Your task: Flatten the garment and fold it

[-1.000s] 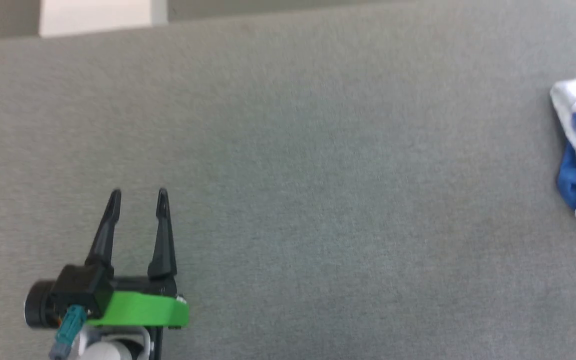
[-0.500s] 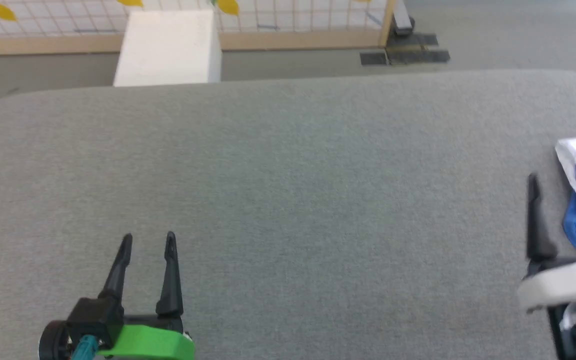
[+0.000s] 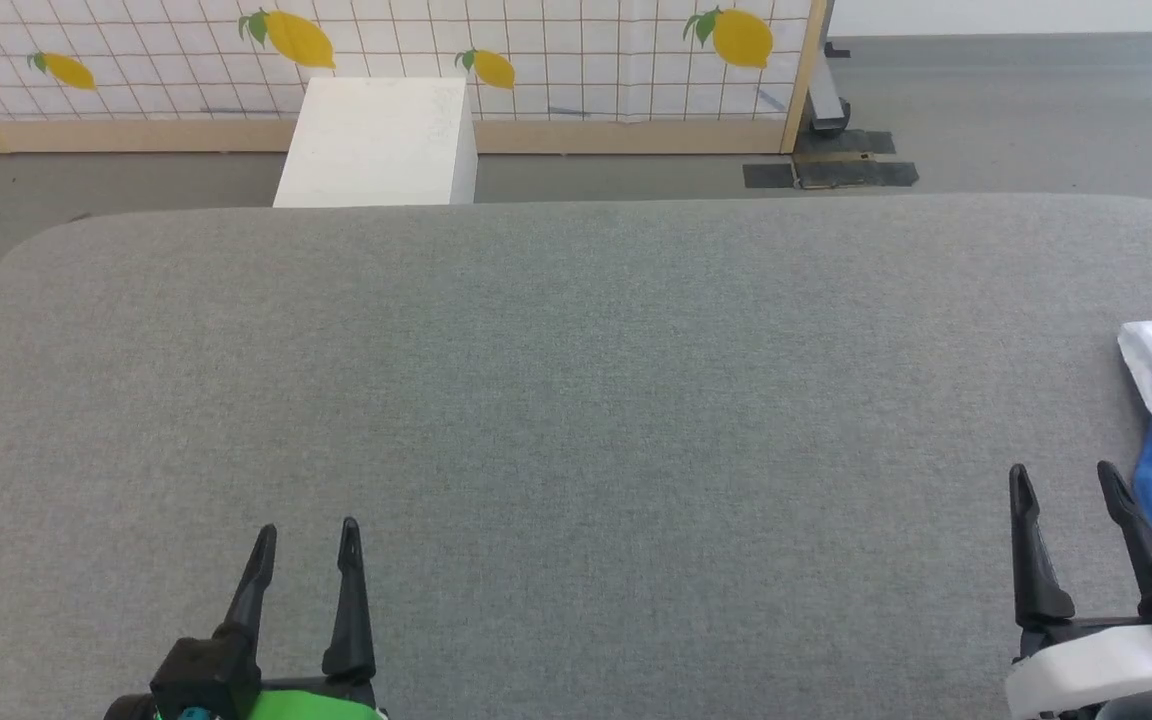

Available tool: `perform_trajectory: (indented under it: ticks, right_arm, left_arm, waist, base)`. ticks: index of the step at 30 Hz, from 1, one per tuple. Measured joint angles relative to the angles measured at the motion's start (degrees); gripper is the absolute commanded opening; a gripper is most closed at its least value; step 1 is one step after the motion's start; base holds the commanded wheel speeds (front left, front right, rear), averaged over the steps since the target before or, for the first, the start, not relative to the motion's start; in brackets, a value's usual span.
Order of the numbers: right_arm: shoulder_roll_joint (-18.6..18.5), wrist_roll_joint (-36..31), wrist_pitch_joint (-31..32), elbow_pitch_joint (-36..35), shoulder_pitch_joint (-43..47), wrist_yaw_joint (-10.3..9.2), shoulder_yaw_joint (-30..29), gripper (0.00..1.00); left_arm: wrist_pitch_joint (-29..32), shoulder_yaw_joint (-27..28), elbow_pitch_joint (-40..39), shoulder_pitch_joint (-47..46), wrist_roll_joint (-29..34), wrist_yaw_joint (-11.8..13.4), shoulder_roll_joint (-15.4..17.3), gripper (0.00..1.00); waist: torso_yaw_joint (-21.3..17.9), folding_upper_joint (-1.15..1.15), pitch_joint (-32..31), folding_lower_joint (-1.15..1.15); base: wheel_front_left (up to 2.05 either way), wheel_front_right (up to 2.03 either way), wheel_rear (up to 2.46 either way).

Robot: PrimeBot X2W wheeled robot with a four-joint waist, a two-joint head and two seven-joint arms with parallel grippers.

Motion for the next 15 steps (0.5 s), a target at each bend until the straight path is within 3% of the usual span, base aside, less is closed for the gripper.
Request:
perform_trajectory:
  ticks: [3,4,15]
  right_arm:
    - [0.0,0.1,-0.5,0.7,0.0,0.00,0.2,1.00]
    - [0.0,0.1,-0.5,0.8,0.0,0.00,0.2,0.00]
    - [0.0,0.1,-0.4,0.9,0.0,0.00,0.3,0.00]
  left_arm:
    - [0.0,0.3,0.1,0.2,0.3,-0.2,-0.6,1.00]
    - [0.0,0.5,0.1,0.2,0.3,-0.2,-0.8,0.00]
    - [0.5,0.3,0.2,0.1,0.5,-0.2,-0.9,0.00]
  waist:
    - [0.0,0.00,-0.2,0.00]
    - [0.0,0.00,-0.2,0.00]
    - [0.0,0.00,-0.3,0.00]
  base:
    - [0.00,0.00,0.00]
    - [0.00,0.00,0.00]
    - [0.00,0.00,0.00]
